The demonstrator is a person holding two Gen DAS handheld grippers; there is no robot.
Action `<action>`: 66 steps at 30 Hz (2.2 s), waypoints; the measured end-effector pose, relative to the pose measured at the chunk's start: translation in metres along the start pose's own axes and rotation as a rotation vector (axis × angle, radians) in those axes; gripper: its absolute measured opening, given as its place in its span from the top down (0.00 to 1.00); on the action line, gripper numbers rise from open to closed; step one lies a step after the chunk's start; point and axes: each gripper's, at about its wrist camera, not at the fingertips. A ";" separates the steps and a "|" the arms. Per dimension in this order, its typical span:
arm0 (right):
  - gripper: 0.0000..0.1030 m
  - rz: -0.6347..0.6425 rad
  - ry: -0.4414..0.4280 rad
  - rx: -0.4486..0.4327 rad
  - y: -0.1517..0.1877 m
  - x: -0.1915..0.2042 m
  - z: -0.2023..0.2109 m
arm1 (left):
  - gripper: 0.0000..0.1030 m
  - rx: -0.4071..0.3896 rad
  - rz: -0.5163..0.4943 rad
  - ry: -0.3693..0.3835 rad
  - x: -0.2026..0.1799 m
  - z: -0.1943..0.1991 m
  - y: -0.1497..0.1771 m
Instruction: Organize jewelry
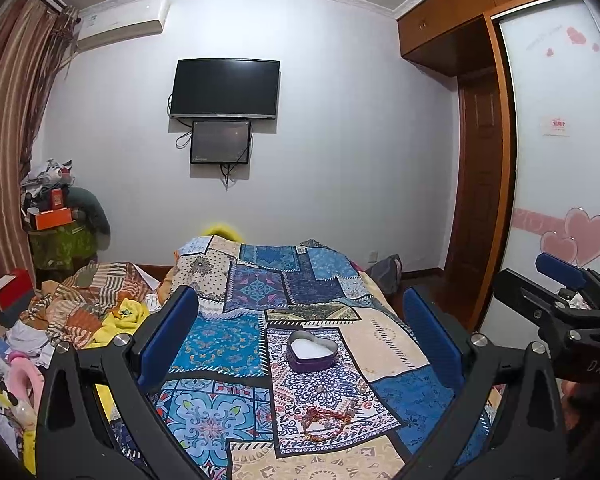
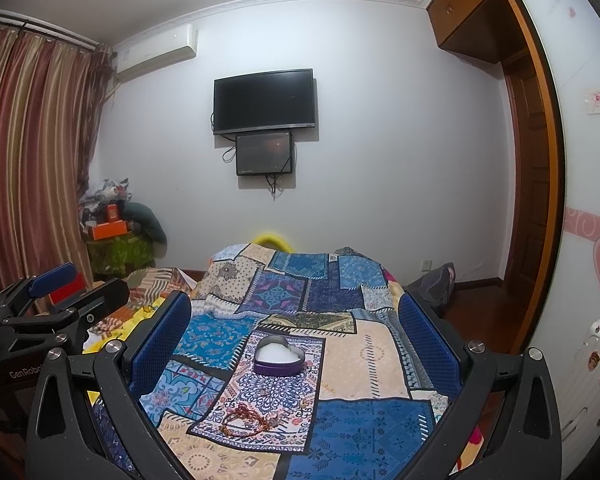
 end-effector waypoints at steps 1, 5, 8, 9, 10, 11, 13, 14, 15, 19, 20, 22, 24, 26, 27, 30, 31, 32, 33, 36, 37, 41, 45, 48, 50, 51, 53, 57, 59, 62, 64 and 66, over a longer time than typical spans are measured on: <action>0.00 -0.001 0.000 0.000 0.000 0.000 0.000 | 0.00 0.001 -0.001 0.000 0.000 0.000 0.000; 0.00 -0.003 -0.001 0.000 0.000 0.000 0.000 | 0.00 0.002 -0.004 0.006 0.000 0.000 -0.002; 0.00 0.000 0.001 0.000 -0.001 0.000 0.000 | 0.00 0.003 -0.006 0.009 -0.001 0.000 -0.004; 0.00 0.000 -0.001 0.000 -0.001 0.000 0.000 | 0.00 0.003 -0.006 0.011 -0.001 0.001 -0.004; 0.00 0.000 -0.001 0.000 -0.001 0.000 0.000 | 0.00 0.003 -0.007 0.012 -0.002 0.000 -0.004; 0.00 0.001 -0.001 0.000 -0.001 0.000 0.000 | 0.00 0.003 -0.007 0.013 -0.002 0.000 -0.004; 0.00 0.001 0.000 -0.002 0.000 0.000 0.000 | 0.00 0.001 -0.011 0.014 -0.004 0.000 -0.004; 0.00 0.001 0.000 -0.002 0.000 0.000 0.000 | 0.00 0.001 -0.012 0.015 -0.004 0.000 -0.005; 0.00 0.001 0.000 -0.002 0.000 0.000 0.000 | 0.00 0.001 -0.013 0.016 -0.004 0.000 -0.005; 0.00 0.001 0.002 -0.003 0.001 0.001 -0.001 | 0.00 -0.002 -0.016 0.017 -0.004 0.002 -0.006; 0.00 0.000 0.002 -0.004 0.002 0.001 -0.001 | 0.00 -0.002 -0.016 0.017 -0.005 0.001 -0.005; 0.00 0.002 0.003 -0.003 0.001 0.001 -0.001 | 0.00 -0.003 -0.017 0.015 -0.005 0.001 -0.005; 0.00 0.002 0.004 -0.003 0.001 0.001 -0.001 | 0.00 -0.004 -0.018 0.013 -0.005 0.001 -0.006; 0.00 0.000 0.003 -0.002 0.002 0.001 -0.001 | 0.00 -0.003 -0.017 0.012 -0.005 0.000 -0.007; 0.00 0.001 0.003 -0.002 0.002 0.001 -0.001 | 0.00 -0.003 -0.016 0.011 -0.004 0.000 -0.007; 0.00 0.004 0.003 -0.001 0.002 0.001 -0.001 | 0.00 -0.001 -0.013 0.011 -0.004 -0.001 -0.007; 0.00 0.005 0.004 0.000 0.002 0.001 -0.001 | 0.00 -0.001 -0.011 0.010 -0.003 -0.002 -0.007; 0.00 0.005 0.004 0.000 0.002 0.001 -0.001 | 0.00 -0.001 -0.011 0.009 -0.004 -0.003 -0.006; 0.00 0.005 0.004 0.002 0.002 0.000 -0.002 | 0.00 0.000 -0.010 0.009 -0.004 -0.003 -0.005; 0.00 0.003 0.002 0.006 0.003 0.000 -0.003 | 0.00 0.002 -0.006 0.007 -0.003 -0.005 -0.004; 0.00 0.004 0.001 0.007 0.003 0.000 -0.003 | 0.00 0.004 -0.004 0.007 -0.003 -0.005 -0.004; 0.00 0.004 0.000 0.014 0.004 -0.001 -0.007 | 0.00 0.008 -0.005 0.002 -0.003 -0.009 -0.001; 0.00 -0.002 -0.001 0.030 0.007 -0.002 -0.013 | 0.00 0.024 0.002 -0.002 -0.001 -0.018 0.001; 0.00 -0.011 -0.002 0.055 0.010 -0.003 -0.023 | 0.00 0.046 0.005 -0.007 0.003 -0.028 0.004; 0.00 -0.014 -0.001 0.077 0.015 -0.006 -0.031 | 0.00 0.066 0.006 -0.015 0.004 -0.038 0.007; 0.00 -0.015 0.000 0.084 0.017 -0.007 -0.034 | 0.00 0.079 0.008 -0.017 0.006 -0.045 0.009; 0.00 -0.019 0.008 0.123 0.025 -0.011 -0.048 | 0.00 0.109 0.013 -0.024 0.010 -0.058 0.013; 0.00 -0.030 0.026 0.201 0.043 -0.021 -0.074 | 0.00 0.191 0.015 -0.056 0.021 -0.090 0.028; 0.00 -0.036 0.034 0.241 0.053 -0.027 -0.085 | 0.00 0.235 0.015 -0.079 0.028 -0.107 0.039; 0.00 -0.041 0.041 0.322 0.072 -0.037 -0.107 | 0.00 0.313 0.028 -0.089 0.039 -0.130 0.057; 0.00 -0.035 0.040 0.362 0.077 -0.039 -0.116 | 0.00 0.366 0.049 -0.086 0.046 -0.146 0.071; 0.00 -0.017 0.041 0.418 0.089 -0.041 -0.128 | 0.00 0.423 0.071 -0.094 0.054 -0.163 0.084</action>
Point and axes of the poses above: each gripper's, at about its wrist camera, not at the fingertips, and z roughly against the way its jaws point, x to its left, y to its underside, and after that the axes turned 3 degrees about z, right-handed
